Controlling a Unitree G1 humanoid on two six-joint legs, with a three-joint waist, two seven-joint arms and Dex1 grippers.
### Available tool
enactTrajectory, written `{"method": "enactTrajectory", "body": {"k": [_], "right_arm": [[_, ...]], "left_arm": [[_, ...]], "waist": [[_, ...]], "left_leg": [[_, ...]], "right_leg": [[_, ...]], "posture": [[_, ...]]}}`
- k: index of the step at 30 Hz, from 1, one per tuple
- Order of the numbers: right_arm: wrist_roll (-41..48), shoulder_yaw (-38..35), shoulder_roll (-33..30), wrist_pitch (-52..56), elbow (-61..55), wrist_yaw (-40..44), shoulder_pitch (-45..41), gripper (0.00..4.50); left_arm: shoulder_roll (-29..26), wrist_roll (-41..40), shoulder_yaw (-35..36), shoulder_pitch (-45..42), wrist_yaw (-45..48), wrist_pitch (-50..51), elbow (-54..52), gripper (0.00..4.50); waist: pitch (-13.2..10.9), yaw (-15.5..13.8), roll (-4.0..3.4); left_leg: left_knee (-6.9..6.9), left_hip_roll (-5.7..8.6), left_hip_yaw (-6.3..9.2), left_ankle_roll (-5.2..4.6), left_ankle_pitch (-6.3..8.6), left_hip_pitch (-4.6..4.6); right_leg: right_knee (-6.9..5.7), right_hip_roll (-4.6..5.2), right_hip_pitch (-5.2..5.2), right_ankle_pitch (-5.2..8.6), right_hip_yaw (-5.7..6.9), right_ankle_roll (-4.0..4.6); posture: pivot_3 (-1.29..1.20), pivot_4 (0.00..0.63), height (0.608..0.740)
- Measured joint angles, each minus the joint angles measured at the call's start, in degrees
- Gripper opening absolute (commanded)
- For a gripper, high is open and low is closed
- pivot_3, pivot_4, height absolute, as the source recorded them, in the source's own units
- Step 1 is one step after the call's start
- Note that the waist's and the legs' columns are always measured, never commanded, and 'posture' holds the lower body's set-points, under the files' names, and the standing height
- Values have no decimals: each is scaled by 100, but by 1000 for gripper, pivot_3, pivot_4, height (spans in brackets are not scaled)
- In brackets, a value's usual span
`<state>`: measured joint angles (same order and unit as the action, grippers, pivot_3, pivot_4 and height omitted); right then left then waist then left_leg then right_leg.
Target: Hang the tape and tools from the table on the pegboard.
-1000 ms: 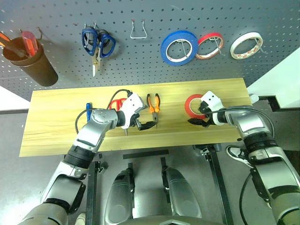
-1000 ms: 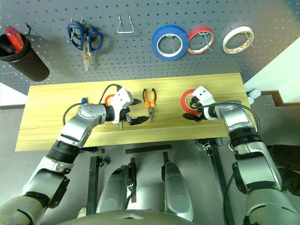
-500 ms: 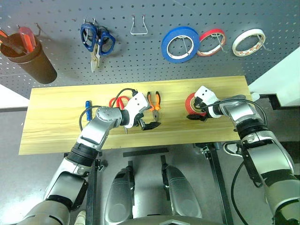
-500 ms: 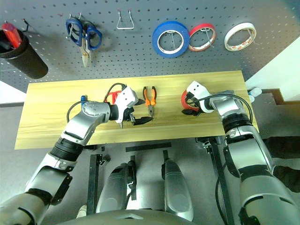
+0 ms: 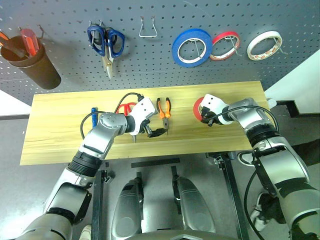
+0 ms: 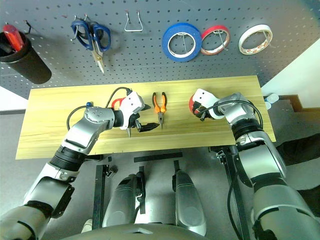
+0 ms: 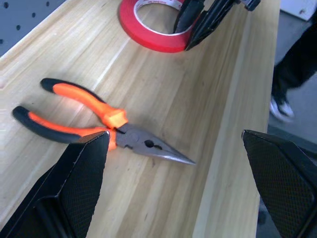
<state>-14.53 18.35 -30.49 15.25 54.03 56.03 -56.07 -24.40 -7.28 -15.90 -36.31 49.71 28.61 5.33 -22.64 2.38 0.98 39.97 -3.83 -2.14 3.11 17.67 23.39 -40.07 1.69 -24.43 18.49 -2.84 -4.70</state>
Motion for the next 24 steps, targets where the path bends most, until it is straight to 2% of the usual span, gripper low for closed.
{"method": "enactTrajectory", "body": {"k": [5, 8, 12, 19, 24], "right_arm": [[23, -38, -169, 186, -515, 331, 265, 674], [257, -139, -481, 594, -1331, 836, 699, 674], [892, -680, -1059, 1481, -3473, 1286, 1633, 674], [2016, -1672, -1255, 2674, -6340, 1155, 2827, 674], [2513, -2580, -1180, 2497, -7139, 551, 2918, 674]], "left_arm": [[-40, -106, 96, 95, 88, 27, -193, 4500], [-135, -312, 269, 265, 261, -49, -411, 4500], [-250, -613, 640, 543, 421, -325, -692, 4500], [-384, -1377, 1416, 1105, 996, -1023, -899, 4500], [-434, -1719, 1751, 1005, 1162, -1293, -880, 4500]], "waist": [[1, -24, -1], [2, -53, -4], [9, -87, -6], [141, -44, -8], [403, -2, 0]], "left_leg": [[-4, 0, 2, 1, 0, 2], [-4, 0, 4, 2, -1, 11], [-2, 2, 6, 5, -2, 19], [-1, 11, 19, 26, -13, 33], [2, 24, 36, 32, -16, 68]], "right_leg": [[1, 2, -2, 0, 1, 0], [3, 8, -9, 0, 2, -1], [10, 17, -12, 0, 5, -2], [13, 7, -16, 0, 18, -2], [46, 9, -16, -10, 36, -19]], "posture": [[38, 367, 740], [13, 333, 740], [-26, 286, 740], [-67, 207, 740], [-77, 156, 740]]}}
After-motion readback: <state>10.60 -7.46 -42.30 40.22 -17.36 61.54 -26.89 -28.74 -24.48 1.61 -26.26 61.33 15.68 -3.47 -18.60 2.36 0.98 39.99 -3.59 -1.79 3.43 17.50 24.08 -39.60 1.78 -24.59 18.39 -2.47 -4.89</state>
